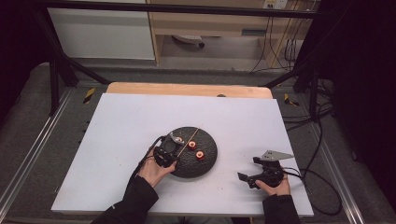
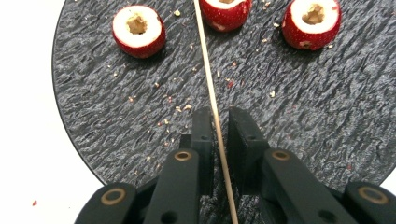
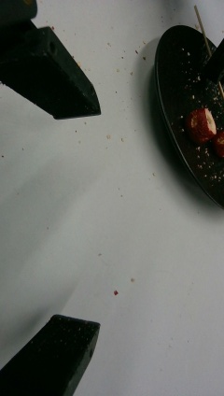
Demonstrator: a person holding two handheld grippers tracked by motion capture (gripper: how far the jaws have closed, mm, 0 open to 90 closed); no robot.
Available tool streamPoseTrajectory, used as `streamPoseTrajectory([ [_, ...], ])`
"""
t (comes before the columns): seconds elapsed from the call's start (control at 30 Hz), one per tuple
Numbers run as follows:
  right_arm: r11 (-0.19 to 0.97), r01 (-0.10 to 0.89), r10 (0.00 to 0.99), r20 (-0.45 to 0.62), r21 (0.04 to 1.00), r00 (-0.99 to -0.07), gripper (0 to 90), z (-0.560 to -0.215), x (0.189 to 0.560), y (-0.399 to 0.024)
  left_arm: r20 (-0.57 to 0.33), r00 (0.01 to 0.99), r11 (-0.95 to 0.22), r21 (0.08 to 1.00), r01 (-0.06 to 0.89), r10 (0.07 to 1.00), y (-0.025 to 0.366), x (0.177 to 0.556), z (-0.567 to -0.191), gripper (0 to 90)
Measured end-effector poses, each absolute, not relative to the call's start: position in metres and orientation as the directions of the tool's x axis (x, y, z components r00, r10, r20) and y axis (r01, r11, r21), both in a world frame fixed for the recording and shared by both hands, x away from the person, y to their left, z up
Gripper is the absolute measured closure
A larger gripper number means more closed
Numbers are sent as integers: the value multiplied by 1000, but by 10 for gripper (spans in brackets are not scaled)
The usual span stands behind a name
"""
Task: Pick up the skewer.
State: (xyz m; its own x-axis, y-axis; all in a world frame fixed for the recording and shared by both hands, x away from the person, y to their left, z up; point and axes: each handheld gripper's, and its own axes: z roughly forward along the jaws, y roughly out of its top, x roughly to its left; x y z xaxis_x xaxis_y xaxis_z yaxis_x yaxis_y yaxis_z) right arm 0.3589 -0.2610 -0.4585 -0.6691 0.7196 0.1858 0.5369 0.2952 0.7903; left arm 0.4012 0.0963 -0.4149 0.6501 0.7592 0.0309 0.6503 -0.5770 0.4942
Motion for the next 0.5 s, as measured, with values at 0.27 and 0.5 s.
streamPoseTrajectory([
  [0.27, 295, 537, 719, 187, 790, -669, 7, -459, 359, -261, 46, 641, -579, 485, 656, 766, 92, 402, -417, 846],
  [0.5, 294, 537, 719, 187, 790, -669, 7, -459, 359, -261, 46, 631, -570, 485, 664, 774, 93, 401, -417, 876],
])
